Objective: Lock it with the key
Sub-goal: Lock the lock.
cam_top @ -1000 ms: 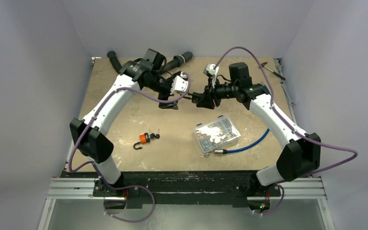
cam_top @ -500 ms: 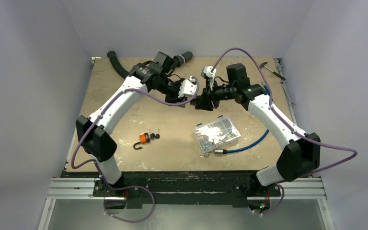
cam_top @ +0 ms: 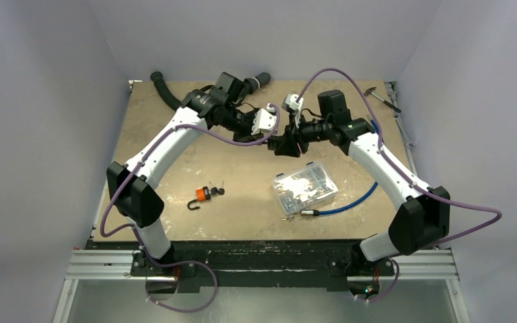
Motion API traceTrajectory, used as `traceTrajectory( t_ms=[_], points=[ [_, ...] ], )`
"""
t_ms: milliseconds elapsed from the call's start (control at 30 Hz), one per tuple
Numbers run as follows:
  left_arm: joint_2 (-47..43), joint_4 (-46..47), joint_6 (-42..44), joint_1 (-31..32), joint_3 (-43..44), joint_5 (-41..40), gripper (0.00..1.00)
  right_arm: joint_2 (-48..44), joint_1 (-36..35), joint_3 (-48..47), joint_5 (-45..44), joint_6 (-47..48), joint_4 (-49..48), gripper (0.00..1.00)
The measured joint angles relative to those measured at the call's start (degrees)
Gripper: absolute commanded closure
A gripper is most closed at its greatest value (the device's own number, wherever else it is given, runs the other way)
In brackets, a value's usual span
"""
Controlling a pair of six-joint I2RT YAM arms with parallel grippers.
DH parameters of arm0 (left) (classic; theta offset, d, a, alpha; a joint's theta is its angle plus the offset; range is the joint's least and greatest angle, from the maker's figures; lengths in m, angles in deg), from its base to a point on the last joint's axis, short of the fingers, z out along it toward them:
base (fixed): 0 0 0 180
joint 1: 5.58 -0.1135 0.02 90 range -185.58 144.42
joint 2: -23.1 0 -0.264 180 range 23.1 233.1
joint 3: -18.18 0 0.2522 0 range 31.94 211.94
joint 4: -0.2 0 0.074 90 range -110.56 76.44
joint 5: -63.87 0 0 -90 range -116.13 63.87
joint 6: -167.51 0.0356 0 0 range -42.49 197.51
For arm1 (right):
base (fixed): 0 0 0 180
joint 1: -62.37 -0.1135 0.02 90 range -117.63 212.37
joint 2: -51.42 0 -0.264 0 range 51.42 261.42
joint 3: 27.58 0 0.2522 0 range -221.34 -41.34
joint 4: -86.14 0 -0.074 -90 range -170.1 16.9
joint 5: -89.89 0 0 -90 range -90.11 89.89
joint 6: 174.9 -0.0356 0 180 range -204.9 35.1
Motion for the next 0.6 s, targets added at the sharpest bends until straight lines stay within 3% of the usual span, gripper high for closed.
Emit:
traceTrajectory(
  t_ms=[100, 167, 600],
  points=[
    [-0.17, 1.92, -1.75, -0.04, -1.31, 0.20, 1.00, 0.00, 0.11, 0.00, 0.11, -0.24, 0.07, 0.51],
    [-0.52, 3.45, -2.78, -0.20, -2.51, 0.63, 1.00, 0.00, 0.37, 0.00, 0.15, -0.52, 0.09, 0.39],
    [-0.76, 4.22, -8.13, -4.50, -4.83, 6.08, 1.00, -6.23, 2.67, 0.02, 2.16, -2.34, -6.51, 0.05]
  ],
)
